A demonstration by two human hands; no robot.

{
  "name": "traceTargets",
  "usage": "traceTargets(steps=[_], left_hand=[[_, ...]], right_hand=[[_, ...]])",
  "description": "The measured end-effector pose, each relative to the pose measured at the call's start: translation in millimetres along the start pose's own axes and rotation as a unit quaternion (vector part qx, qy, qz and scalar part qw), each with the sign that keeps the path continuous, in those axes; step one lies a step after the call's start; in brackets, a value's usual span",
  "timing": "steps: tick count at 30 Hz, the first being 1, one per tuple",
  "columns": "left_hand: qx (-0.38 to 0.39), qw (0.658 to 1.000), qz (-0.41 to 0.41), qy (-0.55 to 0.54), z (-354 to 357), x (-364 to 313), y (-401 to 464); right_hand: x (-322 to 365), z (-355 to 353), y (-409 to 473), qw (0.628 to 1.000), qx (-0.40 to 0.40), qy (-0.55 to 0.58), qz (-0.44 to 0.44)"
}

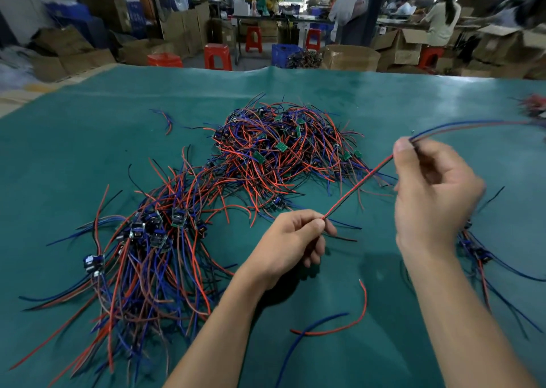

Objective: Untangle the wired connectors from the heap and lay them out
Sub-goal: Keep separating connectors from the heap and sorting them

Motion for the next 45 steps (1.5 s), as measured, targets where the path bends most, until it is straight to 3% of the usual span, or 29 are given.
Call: traceTargets(steps=[3,6,8,12,14,16,21,24,30,35,41,45], left_hand=[[-0.028,1.0,-0.005,0.001,-5,4,1],[-0.036,0.999,-0.01,0.002,-5,5,1],[-0.045,0.999,-0.003,-0.001,-6,4,1],[-0.066,0.997,0.021,0.016,-13,-2,-3],[-0.07,0.997,0.023,0.023,-16,0,-3],[-0.064,0.998,0.009,0.026,-14,3,-1],[-0.047,0.999,-0.013,-0.006,-8,5,2],[-0.056,0.998,-0.011,-0.007,-9,7,2],[-0.059,0.998,-0.018,-0.01,-9,8,2],[-0.061,0.998,-0.017,-0.016,-9,9,2],[-0.112,0.993,-0.006,-0.026,-17,11,3],[-0.127,0.992,-0.002,-0.029,-18,13,5]], right_hand=[[55,24,-4,0.998,0.018,0.032,-0.056],[88,86,-25,0.988,0.138,0.011,-0.062],[84,137,-53,0.972,0.236,-0.018,-0.014],[44,217,-105,0.898,0.41,-0.13,0.093],[14,231,-107,0.856,0.448,-0.232,0.11],[-14,225,-81,0.845,0.417,-0.321,0.091],[-78,159,24,0.837,0.239,-0.485,0.085],[-115,123,55,0.813,0.218,-0.526,0.12],[-140,97,76,0.885,0.188,-0.368,0.215],[-129,69,75,0.922,0.144,-0.204,0.296],[-91,36,22,0.928,0.141,0.036,0.343],[-87,48,-28,0.894,0.25,0.066,0.367]])
Point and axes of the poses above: each hand's wrist, its own y-axis towards the middle knuckle, its own z-axis out of the palm, x = y × z, the point moved 9 cm from there along y, towards the middle knuckle, and after that the axes turned 14 degrees about z, right-handed, at the moved point
